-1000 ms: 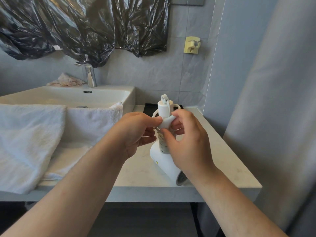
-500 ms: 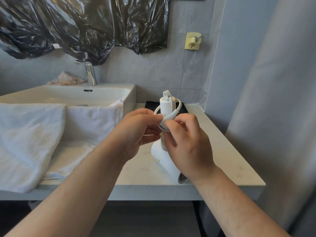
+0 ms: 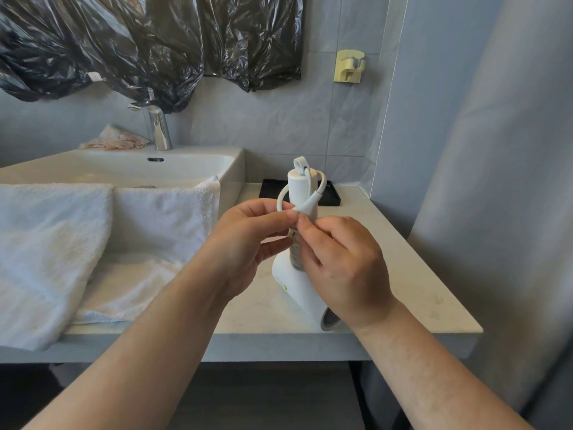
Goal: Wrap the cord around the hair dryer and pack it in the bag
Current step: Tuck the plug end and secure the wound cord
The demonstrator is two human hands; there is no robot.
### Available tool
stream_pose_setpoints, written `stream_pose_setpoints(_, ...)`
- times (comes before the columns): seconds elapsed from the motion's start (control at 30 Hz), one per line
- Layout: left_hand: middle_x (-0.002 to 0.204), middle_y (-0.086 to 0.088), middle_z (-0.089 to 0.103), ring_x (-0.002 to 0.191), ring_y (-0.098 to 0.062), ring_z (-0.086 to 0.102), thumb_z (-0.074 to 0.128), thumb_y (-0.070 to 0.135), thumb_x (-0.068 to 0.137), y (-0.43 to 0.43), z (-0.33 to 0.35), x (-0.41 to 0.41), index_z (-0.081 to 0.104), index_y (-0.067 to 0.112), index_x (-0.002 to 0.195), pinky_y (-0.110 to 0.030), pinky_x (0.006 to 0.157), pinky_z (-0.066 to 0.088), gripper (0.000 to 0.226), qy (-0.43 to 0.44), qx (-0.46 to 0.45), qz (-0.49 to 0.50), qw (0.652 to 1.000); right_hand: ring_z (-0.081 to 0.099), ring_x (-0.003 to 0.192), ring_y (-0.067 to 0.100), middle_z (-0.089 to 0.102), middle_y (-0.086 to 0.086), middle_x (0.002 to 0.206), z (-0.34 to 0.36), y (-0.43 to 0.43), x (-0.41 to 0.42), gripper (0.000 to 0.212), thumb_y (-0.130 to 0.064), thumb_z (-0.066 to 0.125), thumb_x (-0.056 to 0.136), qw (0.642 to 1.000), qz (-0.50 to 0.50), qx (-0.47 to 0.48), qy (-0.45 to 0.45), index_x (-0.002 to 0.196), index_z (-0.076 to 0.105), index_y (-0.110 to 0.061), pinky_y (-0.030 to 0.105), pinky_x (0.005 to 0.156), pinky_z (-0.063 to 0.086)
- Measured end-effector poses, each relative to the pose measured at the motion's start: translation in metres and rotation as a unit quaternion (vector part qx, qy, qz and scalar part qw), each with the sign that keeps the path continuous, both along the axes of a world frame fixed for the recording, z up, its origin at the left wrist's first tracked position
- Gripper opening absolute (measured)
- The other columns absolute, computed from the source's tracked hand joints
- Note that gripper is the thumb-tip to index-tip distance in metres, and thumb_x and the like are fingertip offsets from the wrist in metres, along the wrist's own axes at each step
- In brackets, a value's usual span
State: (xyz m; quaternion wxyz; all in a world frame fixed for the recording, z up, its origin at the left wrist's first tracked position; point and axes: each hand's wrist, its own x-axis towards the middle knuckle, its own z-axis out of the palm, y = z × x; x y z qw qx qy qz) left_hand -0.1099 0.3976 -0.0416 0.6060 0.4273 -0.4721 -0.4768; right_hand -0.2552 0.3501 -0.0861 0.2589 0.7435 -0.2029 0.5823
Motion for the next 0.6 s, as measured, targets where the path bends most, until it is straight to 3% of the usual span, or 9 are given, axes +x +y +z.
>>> stream_pose_setpoints(0.17,0.071,-0.003,0.067,0.068,-0.014,0.059,0.067,0.000,0.081,0.002,0.007,-0.007,0.067,0.015,0.069,-0.034,0.081,0.054,0.019,0.036,0.017,0.028,0.999,0.062,0.070,0.027,0.070,0.011,0.080,0.001,0.001,0.000,0.019,-0.015,0.065,0.091,0.998,0.034,0.049,-0.016,0.102,0.074,-0.001,0.032,0.068,0.052)
stream_pose_setpoints(0.23,0.074,-0.006,0.069,0.071,-0.018,0.062,0.065,-0.003,0.081,0.001,0.009,-0.006,0.065,0.013,0.070,-0.037,0.081,0.056,0.020,0.039,0.023,0.027,0.999,0.061,0.073,0.021,0.070,0.008,0.081,0.004,0.005,0.001,0.016,-0.018,0.067,0.088,0.991,0.069,0.109,-0.041,0.092,0.072,-0.003,0.018,0.073,0.047)
stream_pose_setpoints(0.33,0.079,-0.011,0.071,0.077,-0.023,0.067,0.063,-0.005,0.084,0.003,0.010,-0.004,0.063,0.010,0.076,-0.039,0.083,0.058,0.017,0.027,0.033,0.015,0.999,0.055,0.073,0.006,0.068,0.000,0.080,0.011,0.013,0.001,0.021,-0.030,0.065,0.085,0.958,0.120,0.236,-0.113,0.086,0.068,-0.009,0.003,0.069,0.039)
stream_pose_setpoints(0.47,0.078,-0.010,0.072,0.073,-0.022,0.070,0.062,-0.005,0.085,0.006,0.012,0.001,0.061,0.009,0.077,-0.033,0.073,0.062,0.016,0.004,0.038,0.012,0.999,0.051,0.060,0.003,0.059,-0.013,0.068,0.016,0.011,0.001,0.014,-0.027,0.070,0.082,0.901,0.171,0.371,-0.143,0.081,0.061,-0.017,0.012,0.054,0.039)
stream_pose_setpoints(0.53,0.077,-0.009,0.073,0.071,-0.021,0.071,0.061,-0.005,0.086,0.006,0.013,0.001,0.059,0.009,0.077,-0.032,0.071,0.062,0.016,0.002,0.041,0.012,0.999,0.046,0.055,0.006,0.054,-0.010,0.063,0.017,0.010,0.002,0.020,-0.027,0.068,0.084,0.893,0.174,0.393,-0.132,0.078,0.051,-0.019,0.018,0.050,0.039)
stream_pose_setpoints(0.6,0.078,-0.011,0.073,0.071,-0.023,0.071,0.060,-0.006,0.086,0.007,0.014,0.001,0.059,0.008,0.076,-0.034,0.073,0.062,0.017,0.005,0.045,0.010,0.999,0.046,0.056,0.005,0.049,-0.011,0.061,0.017,0.013,0.003,0.025,-0.023,0.066,0.088,0.901,0.166,0.388,-0.104,0.076,0.043,-0.020,0.013,0.049,0.036)
